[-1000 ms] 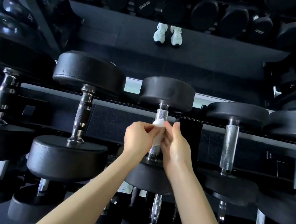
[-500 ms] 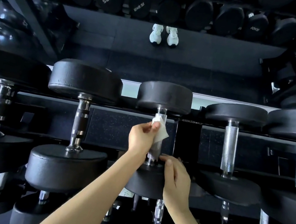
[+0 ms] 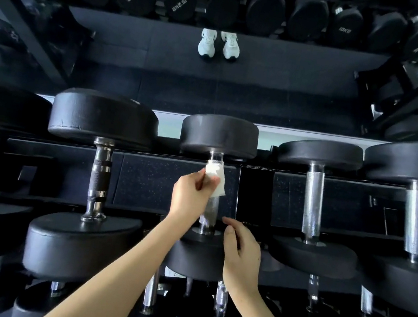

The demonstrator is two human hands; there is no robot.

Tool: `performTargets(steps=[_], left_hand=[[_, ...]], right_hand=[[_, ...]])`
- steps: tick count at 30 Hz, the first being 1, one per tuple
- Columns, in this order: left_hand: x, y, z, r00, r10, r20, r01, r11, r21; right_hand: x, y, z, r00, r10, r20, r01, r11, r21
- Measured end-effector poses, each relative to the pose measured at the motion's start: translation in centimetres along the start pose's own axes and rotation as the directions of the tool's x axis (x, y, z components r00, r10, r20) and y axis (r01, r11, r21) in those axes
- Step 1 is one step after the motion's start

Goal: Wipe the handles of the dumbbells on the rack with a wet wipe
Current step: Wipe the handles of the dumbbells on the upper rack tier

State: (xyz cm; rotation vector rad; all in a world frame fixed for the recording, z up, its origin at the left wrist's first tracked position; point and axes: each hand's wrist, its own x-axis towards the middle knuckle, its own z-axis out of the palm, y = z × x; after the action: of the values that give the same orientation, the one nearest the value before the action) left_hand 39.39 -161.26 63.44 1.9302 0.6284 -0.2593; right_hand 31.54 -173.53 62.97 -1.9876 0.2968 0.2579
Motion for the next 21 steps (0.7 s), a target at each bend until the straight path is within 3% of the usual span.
performTargets(steps=[4, 9, 13, 17, 21], left_hand=[[-0.3, 0.3, 0.1, 1.0, 0.002, -0.006, -0.002, 0.998, 0.059], [2.7, 2.2, 0.1, 0.991, -0.135, 0.017, 0.136, 0.976, -0.173], [3.6, 1.8, -0.7, 0.973, -0.136, 0.185, 0.19, 0.927, -0.322], [2.9, 1.1, -1.2, 0.973, -0.025, 0.228, 0.083, 0.965, -0.25], [1.3, -0.2, -1.5, 0.974, 0.081, 0.212, -0.089, 0.996, 0.025]], right_hand=[[0.1, 0.2, 0.0, 1.0, 0.001, 0.001, -0.001, 1.0, -0.004], [0.1, 0.2, -0.1, 1.0, 0.02, 0.02, -0.019, 1.0, -0.019], [0.1, 0.3, -0.2, 0.999, 0.011, 0.05, -0.009, 1.0, -0.029], [0.2, 0.5, -0.4, 0.998, 0.004, 0.062, -0.003, 1.0, -0.014], [0.3, 0.5, -0.3, 0.998, -0.026, 0.062, 0.027, 0.999, -0.019]])
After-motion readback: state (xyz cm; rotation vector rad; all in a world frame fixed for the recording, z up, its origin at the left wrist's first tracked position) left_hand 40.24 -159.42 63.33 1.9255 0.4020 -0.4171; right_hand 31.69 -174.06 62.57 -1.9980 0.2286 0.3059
